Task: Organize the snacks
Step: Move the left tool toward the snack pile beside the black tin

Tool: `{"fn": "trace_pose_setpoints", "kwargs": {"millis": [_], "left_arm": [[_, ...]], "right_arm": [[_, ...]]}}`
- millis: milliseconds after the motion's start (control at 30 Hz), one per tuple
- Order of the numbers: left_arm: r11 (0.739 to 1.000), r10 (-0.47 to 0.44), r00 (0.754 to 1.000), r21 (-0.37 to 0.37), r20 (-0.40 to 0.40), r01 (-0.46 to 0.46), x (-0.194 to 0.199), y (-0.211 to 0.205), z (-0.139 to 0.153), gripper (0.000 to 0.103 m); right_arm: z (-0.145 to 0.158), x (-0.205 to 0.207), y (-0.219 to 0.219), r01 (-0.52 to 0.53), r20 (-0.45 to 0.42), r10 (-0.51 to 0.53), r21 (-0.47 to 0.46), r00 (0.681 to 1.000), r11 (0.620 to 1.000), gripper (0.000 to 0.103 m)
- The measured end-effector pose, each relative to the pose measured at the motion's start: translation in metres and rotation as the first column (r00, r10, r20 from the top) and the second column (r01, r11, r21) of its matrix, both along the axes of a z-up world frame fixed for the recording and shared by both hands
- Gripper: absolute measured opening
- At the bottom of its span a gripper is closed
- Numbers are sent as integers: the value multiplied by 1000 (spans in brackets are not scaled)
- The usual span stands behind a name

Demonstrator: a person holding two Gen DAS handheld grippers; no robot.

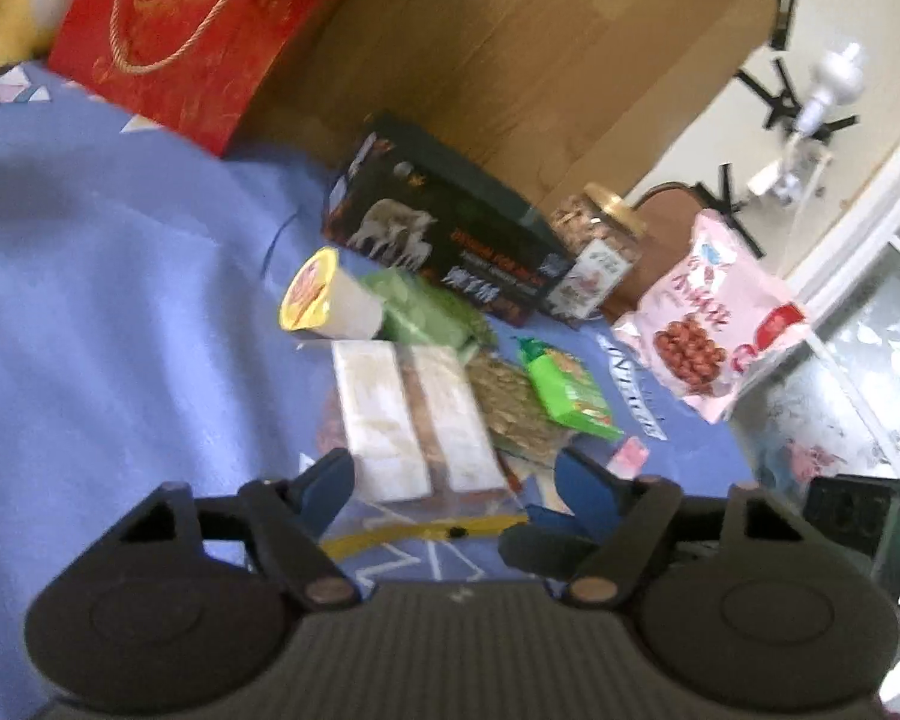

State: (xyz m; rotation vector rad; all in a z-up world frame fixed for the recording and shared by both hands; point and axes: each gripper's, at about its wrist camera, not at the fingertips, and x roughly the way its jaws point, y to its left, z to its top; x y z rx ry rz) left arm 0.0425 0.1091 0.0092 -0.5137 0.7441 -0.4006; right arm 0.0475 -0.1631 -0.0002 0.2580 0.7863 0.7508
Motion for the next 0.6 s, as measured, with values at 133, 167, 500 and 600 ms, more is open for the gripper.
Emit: {"fn": "trace_pose_setpoints", "kwargs": {"millis": [133,167,500,600], "left_arm": [[1000,11,1000,16,-3,-11,-1,-1,-5,62],[1000,14,1000,17,4,-14,-3,0,-4,62],[988,-6,998,-155,59,15,-13,17,10,70],[971,-60,995,-225,76,76,-14,18,13,71]], "right_arm": [[6,4,12,-31,23,32,-48,999,998,27],[10,4,14,-35,50,38,-57,998,998,26],[42,-4,18,-58,184,72,-81,980,995,16],[53,-6,12,-57,206,65,-45,976,997,10]]}}
